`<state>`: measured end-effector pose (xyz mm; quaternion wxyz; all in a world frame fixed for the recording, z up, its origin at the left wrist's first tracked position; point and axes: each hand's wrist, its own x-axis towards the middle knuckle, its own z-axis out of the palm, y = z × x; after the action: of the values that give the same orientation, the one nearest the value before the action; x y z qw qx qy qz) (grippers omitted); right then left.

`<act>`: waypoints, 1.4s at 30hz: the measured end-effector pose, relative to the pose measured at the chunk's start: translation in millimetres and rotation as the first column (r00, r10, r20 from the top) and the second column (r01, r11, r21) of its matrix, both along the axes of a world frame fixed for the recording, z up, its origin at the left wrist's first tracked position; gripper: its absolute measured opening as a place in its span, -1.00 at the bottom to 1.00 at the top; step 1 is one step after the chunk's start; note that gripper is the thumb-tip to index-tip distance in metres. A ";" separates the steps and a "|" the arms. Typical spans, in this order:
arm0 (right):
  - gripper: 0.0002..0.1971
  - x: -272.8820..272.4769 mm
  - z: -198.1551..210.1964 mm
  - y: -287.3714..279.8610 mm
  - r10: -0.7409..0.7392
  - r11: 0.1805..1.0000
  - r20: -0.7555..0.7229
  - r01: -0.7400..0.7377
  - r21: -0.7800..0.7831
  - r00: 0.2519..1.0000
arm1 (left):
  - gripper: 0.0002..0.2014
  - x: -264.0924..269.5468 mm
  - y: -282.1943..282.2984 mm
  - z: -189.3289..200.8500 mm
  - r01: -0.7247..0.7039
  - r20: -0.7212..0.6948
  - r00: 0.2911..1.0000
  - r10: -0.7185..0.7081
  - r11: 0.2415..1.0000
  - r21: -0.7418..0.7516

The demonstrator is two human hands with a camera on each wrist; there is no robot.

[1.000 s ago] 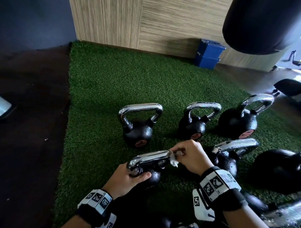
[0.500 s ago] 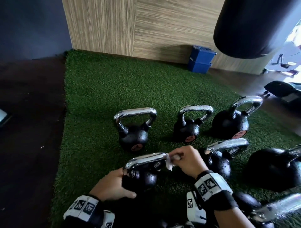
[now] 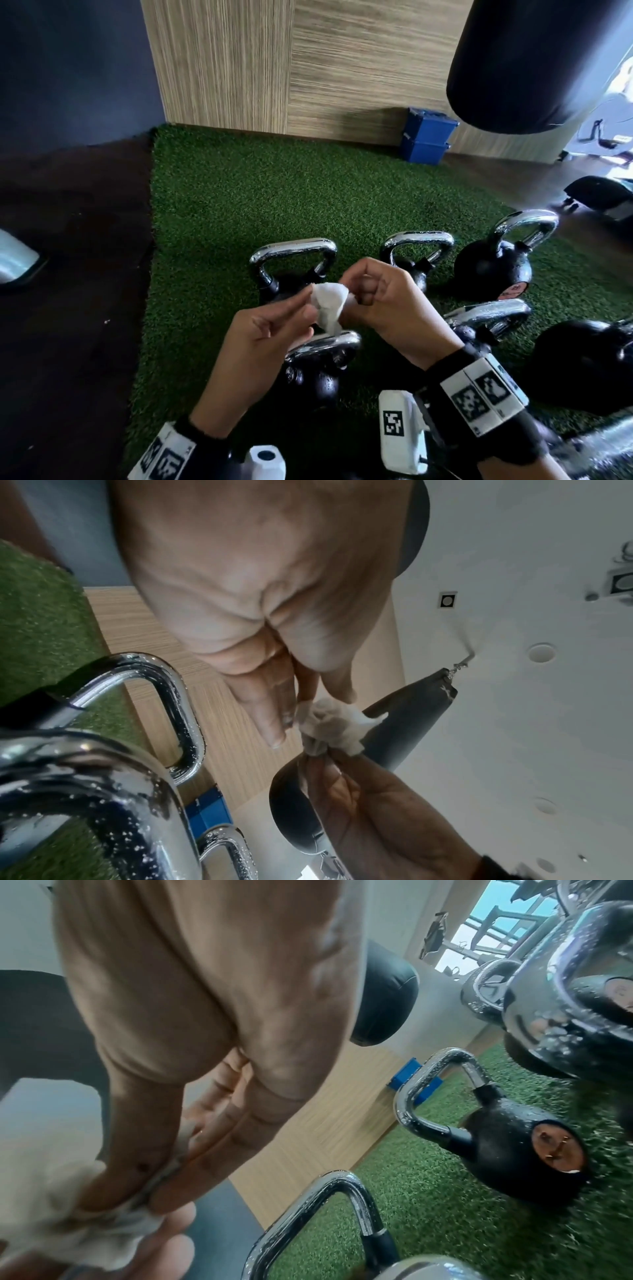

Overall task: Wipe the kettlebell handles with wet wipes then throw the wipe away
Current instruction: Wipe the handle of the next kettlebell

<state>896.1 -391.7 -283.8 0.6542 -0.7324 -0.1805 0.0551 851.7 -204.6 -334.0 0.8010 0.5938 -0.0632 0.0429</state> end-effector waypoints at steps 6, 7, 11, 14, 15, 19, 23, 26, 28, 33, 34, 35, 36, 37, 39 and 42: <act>-0.61 -2.4 -4.2 5.4 -0.092 0.987 0.118 0.106 -0.121 0.989 | -0.67 6.6 -1.6 -3.2 -0.080 0.055 0.995 0.081 0.997 -0.019; -0.61 -2.1 -5.0 4.0 -0.079 0.985 0.119 0.096 -0.142 0.990 | -0.68 6.7 -1.9 -3.4 -0.077 0.064 0.995 0.077 0.997 -0.005; -0.41 6.7 -15.6 -21.5 0.063 0.965 -0.037 -0.071 -0.253 0.997 | -0.69 5.6 6.8 -10.7 -0.153 0.107 0.985 0.133 0.964 0.218; -0.45 21.4 -43.3 -53.6 -0.095 0.833 0.042 0.102 -0.544 0.995 | -0.66 3.6 8.9 -16.7 -0.225 0.241 0.963 0.117 0.844 0.487; -0.46 25.9 -54.7 -61.3 -0.122 0.760 0.044 0.121 -0.638 0.992 | -0.65 4.7 5.6 -17.9 -0.237 0.287 0.954 0.090 0.812 0.533; -0.49 32.1 -95.4 -64.7 -0.027 0.596 -0.184 -0.132 -0.792 0.982 | -0.68 11.6 -12.2 -22.3 -0.312 0.406 0.914 -0.022 0.601 0.735; -0.52 30.2 -120.3 -48.8 0.028 0.671 -0.264 -0.214 -0.710 0.964 | -0.72 8.8 -5.5 -24.5 -0.302 0.387 0.920 -0.069 0.504 0.809; -0.40 26.9 -134.5 -43.9 -0.031 0.738 -0.196 -0.110 -0.666 0.980 | -0.74 4.9 12.6 -26.5 -0.327 0.387 0.922 -0.015 0.503 0.800; -0.44 23.8 -141.8 -42.0 -0.036 0.784 -0.171 -0.079 -0.616 0.985 | -0.72 1.1 16.2 -26.7 -0.328 0.397 0.916 -0.051 0.475 0.817; -0.37 21.9 -156.5 -39.0 -0.092 0.832 -0.204 -0.038 -0.553 0.975 | -0.69 -9.2 22.4 -42.3 -0.379 0.442 0.897 0.003 0.519 0.766; -0.37 22.6 -159.1 -39.7 -0.114 0.831 -0.216 -0.025 -0.555 0.970 | -0.72 -12.2 28.4 -49.1 -0.397 0.433 0.898 0.078 0.571 0.719; -0.37 23.2 -160.6 -40.7 -0.135 0.825 -0.220 -0.014 -0.565 0.966 | -0.76 -16.1 33.4 -56.1 -0.415 0.420 0.896 0.147 0.615 0.670; -0.39 23.8 -161.9 -41.4 -0.147 0.816 -0.223 -0.009 -0.578 0.964 | -0.77 -20.3 36.8 -62.3 -0.431 0.410 0.891 0.195 0.645 0.631; -0.41 24.0 -162.2 -42.0 -0.153 0.811 -0.226 -0.008 -0.586 0.962 | -0.77 -24.3 38.0 -67.2 -0.439 0.404 0.889 0.218 0.659 0.610; -0.48 23.2 -162.3 -43.2 -0.161 0.809 -0.225 -0.002 -0.588 0.961 | -0.76 -30.1 36.4 -76.4 -0.446 0.403 0.886 0.230 0.661 0.603; -0.60 20.5 -160.6 -41.7 -0.178 0.814 -0.218 0.019 -0.581 0.960 | -0.77 -32.3 37.0 -88.5 -0.429 0.323 0.901 0.290 0.705 0.565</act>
<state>916.6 -433.4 -444.5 0.4234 -0.8896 -0.0288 0.1689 819.4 -167.6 -422.5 0.5235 0.8171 -0.0404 0.2380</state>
